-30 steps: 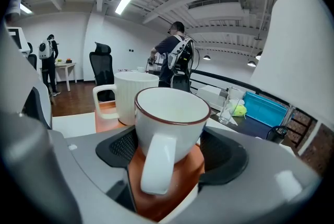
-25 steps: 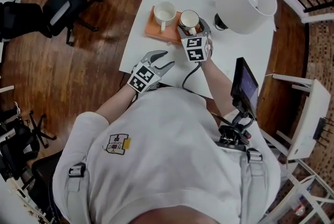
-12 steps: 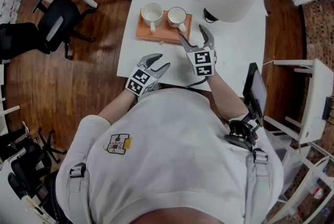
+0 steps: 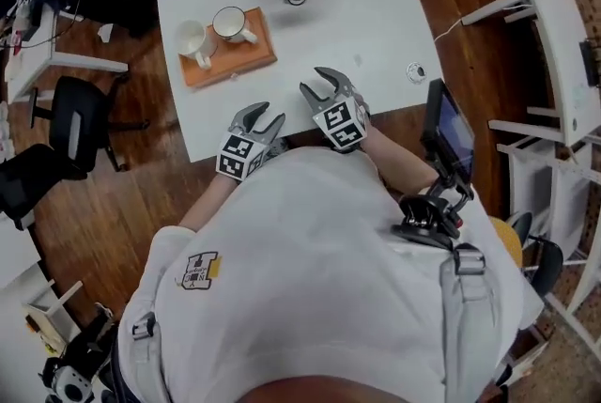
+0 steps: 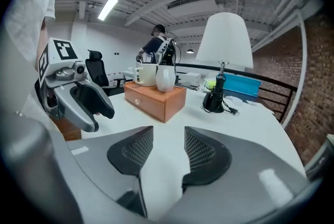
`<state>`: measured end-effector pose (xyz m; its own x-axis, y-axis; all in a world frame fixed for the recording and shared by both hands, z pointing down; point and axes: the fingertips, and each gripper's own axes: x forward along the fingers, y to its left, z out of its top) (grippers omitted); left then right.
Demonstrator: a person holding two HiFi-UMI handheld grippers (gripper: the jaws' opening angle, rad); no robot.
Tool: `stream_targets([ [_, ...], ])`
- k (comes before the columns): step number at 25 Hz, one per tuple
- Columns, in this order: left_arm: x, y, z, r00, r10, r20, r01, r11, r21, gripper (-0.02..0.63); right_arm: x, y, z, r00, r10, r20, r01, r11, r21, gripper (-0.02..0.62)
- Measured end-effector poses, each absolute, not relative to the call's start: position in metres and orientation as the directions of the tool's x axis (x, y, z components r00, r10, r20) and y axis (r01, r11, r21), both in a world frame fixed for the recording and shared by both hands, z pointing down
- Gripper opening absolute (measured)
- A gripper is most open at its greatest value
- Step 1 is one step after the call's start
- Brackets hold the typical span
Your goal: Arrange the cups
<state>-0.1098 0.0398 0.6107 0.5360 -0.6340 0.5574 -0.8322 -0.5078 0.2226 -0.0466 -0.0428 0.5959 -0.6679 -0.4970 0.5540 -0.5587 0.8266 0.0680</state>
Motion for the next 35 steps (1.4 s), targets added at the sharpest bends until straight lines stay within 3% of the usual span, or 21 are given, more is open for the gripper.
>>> stream_targets([
  [6, -0.097, 0.056, 0.626, 0.549, -0.574, 0.607, -0.809, -0.547, 0.215, 0.189, -0.009, -0.033, 0.628, -0.558, -0.541, 0.629, -0.673, 0.738, 0.037, 0.005],
  [16, -0.095, 0.069, 0.655, 0.542, -0.521, 0.660, -0.809, -0.536, 0.241, 0.189, 0.032, -0.020, 0.651, -0.476, -0.561, 0.678, -0.768, 0.641, -0.009, 0.000],
  [35, -0.089, 0.073, 0.652, 0.534, -0.504, 0.679, -0.798, -0.567, 0.207, 0.189, 0.038, -0.025, 0.644, -0.469, -0.572, 0.673, -0.753, 0.657, 0.034, -0.002],
])
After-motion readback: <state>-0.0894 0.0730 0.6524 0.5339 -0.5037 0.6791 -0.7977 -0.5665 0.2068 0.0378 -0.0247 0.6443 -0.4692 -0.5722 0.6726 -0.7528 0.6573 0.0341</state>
